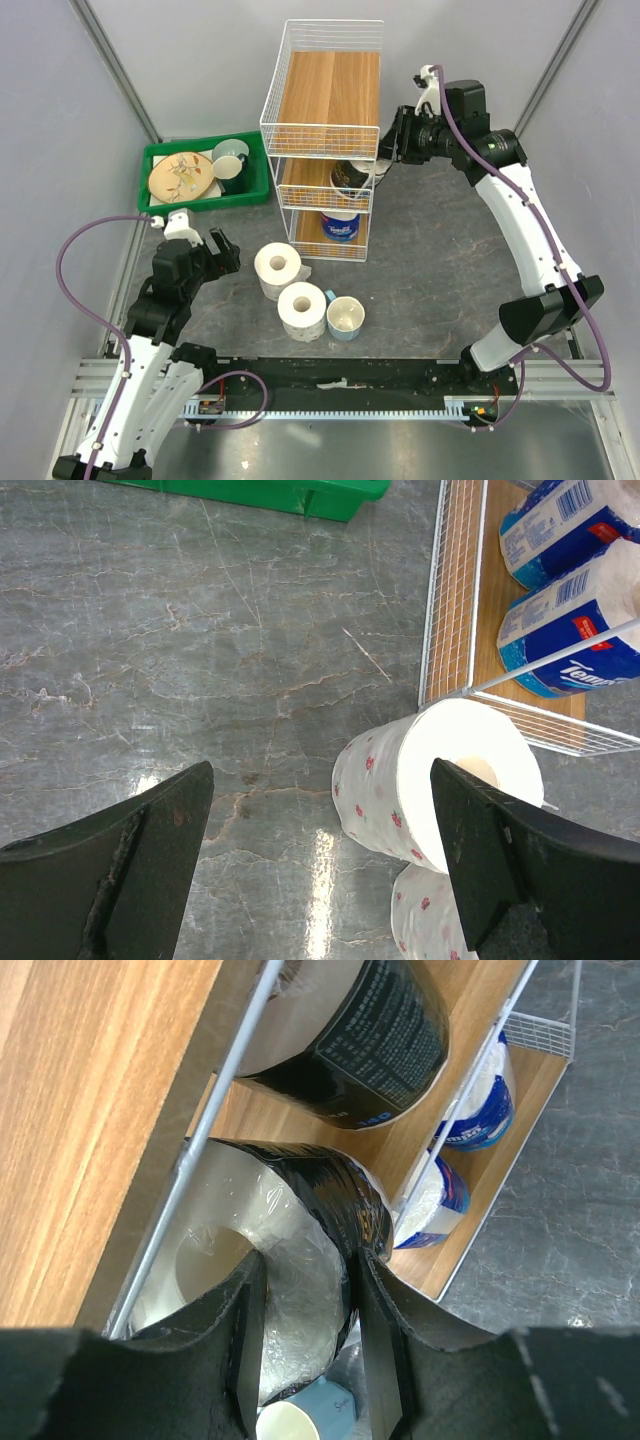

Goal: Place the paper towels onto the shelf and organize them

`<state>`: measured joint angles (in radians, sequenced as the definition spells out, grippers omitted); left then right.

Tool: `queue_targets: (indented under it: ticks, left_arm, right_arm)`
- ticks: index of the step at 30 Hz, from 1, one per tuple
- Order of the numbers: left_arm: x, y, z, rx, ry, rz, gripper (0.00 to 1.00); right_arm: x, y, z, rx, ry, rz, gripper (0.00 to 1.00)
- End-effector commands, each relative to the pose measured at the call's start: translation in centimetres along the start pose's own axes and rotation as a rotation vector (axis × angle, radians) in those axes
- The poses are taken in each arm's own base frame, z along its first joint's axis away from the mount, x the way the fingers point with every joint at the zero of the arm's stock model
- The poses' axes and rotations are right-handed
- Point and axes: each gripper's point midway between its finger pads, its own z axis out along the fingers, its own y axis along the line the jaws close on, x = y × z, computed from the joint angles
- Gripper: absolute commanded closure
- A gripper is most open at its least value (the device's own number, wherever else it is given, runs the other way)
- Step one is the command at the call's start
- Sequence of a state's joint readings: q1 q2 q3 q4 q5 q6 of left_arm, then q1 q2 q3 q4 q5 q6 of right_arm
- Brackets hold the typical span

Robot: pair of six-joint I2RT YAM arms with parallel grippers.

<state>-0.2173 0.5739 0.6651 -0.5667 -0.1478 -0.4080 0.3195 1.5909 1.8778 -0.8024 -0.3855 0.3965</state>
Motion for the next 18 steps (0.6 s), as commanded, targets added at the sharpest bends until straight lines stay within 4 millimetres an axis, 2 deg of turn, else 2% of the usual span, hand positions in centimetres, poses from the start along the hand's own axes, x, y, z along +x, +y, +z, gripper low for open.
queue_targets:
  ticks: [1, 18]
  left_arm:
    - [-1.6, -0.5, -0.2, 0.015, -0.054, -0.005, 0.04]
    - [-1.6, -0.4, -0.1, 0.012, -0.054, -0.005, 0.04]
  right_arm:
    - [-2.3, 2.1, -0.5, -0.042, -0.079, -0.025, 0.57]
    - [-2.6, 3.3, 0.4, -0.063, -0.084, -0.019, 0.57]
